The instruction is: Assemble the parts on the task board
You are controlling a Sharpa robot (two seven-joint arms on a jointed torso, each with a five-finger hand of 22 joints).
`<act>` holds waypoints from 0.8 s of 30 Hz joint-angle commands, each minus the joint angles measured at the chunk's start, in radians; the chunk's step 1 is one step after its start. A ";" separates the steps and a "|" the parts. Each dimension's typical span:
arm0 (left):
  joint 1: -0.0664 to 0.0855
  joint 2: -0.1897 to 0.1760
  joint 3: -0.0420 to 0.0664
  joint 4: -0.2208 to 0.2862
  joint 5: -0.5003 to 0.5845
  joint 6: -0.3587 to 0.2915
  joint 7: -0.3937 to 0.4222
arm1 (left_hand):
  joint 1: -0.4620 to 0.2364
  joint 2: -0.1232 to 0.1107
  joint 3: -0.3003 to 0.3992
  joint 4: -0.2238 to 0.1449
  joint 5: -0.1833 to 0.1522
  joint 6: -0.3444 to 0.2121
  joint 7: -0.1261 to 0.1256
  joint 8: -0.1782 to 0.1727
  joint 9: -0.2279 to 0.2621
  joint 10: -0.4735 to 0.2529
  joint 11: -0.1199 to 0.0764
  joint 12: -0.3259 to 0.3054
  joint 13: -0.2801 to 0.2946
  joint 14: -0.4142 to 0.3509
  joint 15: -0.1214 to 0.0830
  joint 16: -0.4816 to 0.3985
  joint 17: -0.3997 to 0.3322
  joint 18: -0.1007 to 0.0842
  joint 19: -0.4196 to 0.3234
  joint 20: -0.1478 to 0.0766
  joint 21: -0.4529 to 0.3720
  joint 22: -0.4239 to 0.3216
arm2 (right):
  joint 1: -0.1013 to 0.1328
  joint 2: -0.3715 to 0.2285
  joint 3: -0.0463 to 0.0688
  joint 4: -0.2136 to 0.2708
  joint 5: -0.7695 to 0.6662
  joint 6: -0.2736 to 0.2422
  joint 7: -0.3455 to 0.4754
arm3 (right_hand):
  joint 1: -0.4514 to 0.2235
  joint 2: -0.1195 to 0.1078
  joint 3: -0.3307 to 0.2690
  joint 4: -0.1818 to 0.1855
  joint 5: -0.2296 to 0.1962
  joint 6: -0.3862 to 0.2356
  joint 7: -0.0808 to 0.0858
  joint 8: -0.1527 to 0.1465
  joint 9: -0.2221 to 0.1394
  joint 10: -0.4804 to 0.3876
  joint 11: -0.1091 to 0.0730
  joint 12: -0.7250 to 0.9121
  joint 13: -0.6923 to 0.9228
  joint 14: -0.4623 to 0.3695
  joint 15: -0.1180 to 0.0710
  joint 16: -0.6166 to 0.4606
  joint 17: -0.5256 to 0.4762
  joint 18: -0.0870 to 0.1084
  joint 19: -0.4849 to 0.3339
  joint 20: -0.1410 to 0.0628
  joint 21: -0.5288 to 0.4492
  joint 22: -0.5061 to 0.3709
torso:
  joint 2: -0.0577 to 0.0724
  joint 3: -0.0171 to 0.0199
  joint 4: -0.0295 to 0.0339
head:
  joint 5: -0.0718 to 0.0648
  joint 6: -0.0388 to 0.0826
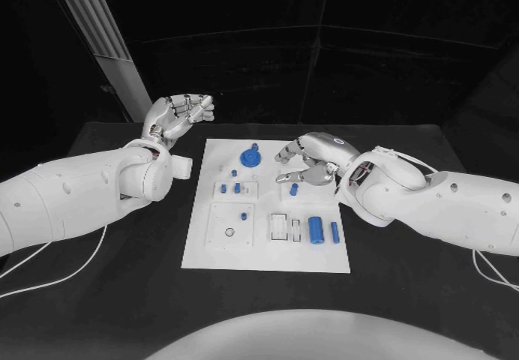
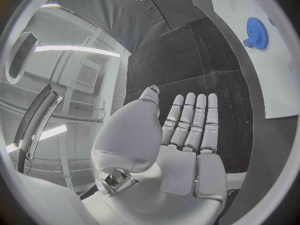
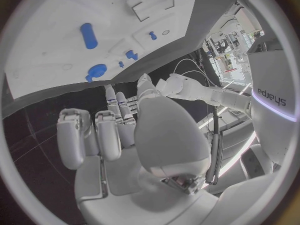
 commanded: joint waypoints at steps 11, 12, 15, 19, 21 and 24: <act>0.000 -0.004 0.000 0.000 0.000 0.013 0.163 | 0.003 0.010 -0.008 0.001 0.004 -0.007 0.046 0.004 -0.001 -0.007 0.003 0.003 -0.001 -0.007 -0.003 0.005 -0.001 0.005 0.009 0.000 -0.005 -0.001 | 0.003 0.015 -0.002 -0.071 -0.083 0.094 -0.097 | -0.037 -0.040 0.009 0.011 -0.008 -0.054 -0.012 -0.025 -0.008 -0.087 -0.011 0.004 -0.003 0.063 -0.023 0.003 0.054 -0.006 0.074 -0.016 -0.004 0.240 | 0.002 0.0013 0.0015 | -0.010 0.002; 0.000 -0.004 0.000 0.001 0.000 0.013 0.163 | 0.003 0.010 -0.008 0.001 0.004 -0.007 0.046 0.004 -0.001 -0.007 0.003 0.004 -0.001 -0.008 -0.003 0.006 -0.002 0.005 0.009 0.000 -0.005 -0.001 | 0.003 0.018 -0.002 -0.074 -0.090 0.108 -0.109 | -0.043 -0.045 0.011 0.014 -0.008 -0.058 -0.010 -0.026 -0.008 -0.092 -0.011 0.004 -0.002 0.062 -0.022 0.001 0.051 -0.005 0.072 -0.017 -0.007 0.239 | 0.002 0.0014 0.0016 | -0.010 0.000; 0.000 -0.006 0.000 0.001 0.000 0.013 0.163 | 0.003 0.010 -0.008 0.001 0.004 -0.007 0.046 0.004 -0.001 -0.007 0.003 0.004 -0.001 -0.008 -0.003 0.006 -0.002 0.005 0.009 0.000 -0.005 -0.001 | -0.001 0.030 -0.002 -0.084 -0.113 0.144 -0.137 | -0.055 -0.055 0.022 0.015 -0.008 -0.059 -0.004 -0.026 -0.007 -0.104 -0.007 0.007 -0.001 0.060 -0.015 -0.002 0.042 -0.004 0.069 -0.015 -0.013 0.237 | 0.002 0.0016 0.0001 | -0.010 0.001; 0.000 -0.007 0.000 0.002 0.000 0.014 0.163 | 0.003 0.010 -0.008 0.001 0.004 -0.007 0.046 0.004 -0.001 -0.007 0.003 0.004 -0.001 -0.008 -0.003 0.006 -0.002 0.005 0.009 0.000 -0.005 -0.001 | -0.005 0.037 -0.002 -0.089 -0.125 0.166 -0.148 | -0.061 -0.060 0.030 0.015 -0.009 -0.055 -0.002 -0.024 -0.006 -0.102 -0.005 0.015 0.001 0.059 -0.009 -0.004 0.035 -0.003 0.067 -0.011 -0.017 0.235 | 0.002 0.0013 0.0011 | -0.012 -0.001; 0.000 -0.008 0.000 0.002 0.000 0.014 0.164 | 0.003 0.010 -0.008 0.001 0.004 -0.007 0.046 0.004 -0.001 -0.007 0.003 0.004 -0.001 -0.008 -0.003 0.006 -0.002 0.005 0.009 0.000 -0.005 -0.001 | -0.007 0.039 -0.002 -0.089 -0.128 0.175 -0.151 | -0.067 -0.066 0.036 0.015 -0.009 -0.048 0.000 -0.020 -0.005 -0.097 -0.003 0.022 0.003 0.058 -0.004 -0.005 0.032 -0.003 0.066 -0.007 -0.018 0.235 | 0.002 0.0012 0.0012 | -0.014 0.000; -0.001 -0.008 0.000 0.001 0.000 0.014 0.164 | 0.003 0.011 -0.008 0.001 0.004 -0.008 0.046 0.005 -0.001 -0.008 0.003 0.005 -0.001 -0.008 -0.003 0.006 -0.003 0.005 0.009 0.000 -0.005 -0.002 | -0.008 0.041 -0.002 -0.088 -0.130 0.181 -0.152 | -0.073 -0.073 0.040 0.016 -0.009 -0.042 0.001 -0.017 -0.004 -0.092 -0.003 0.030 0.004 0.057 -0.001 -0.006 0.029 -0.003 0.066 -0.004 -0.020 0.234 | 0.002 0.0018 0.0014 | -0.014 0.000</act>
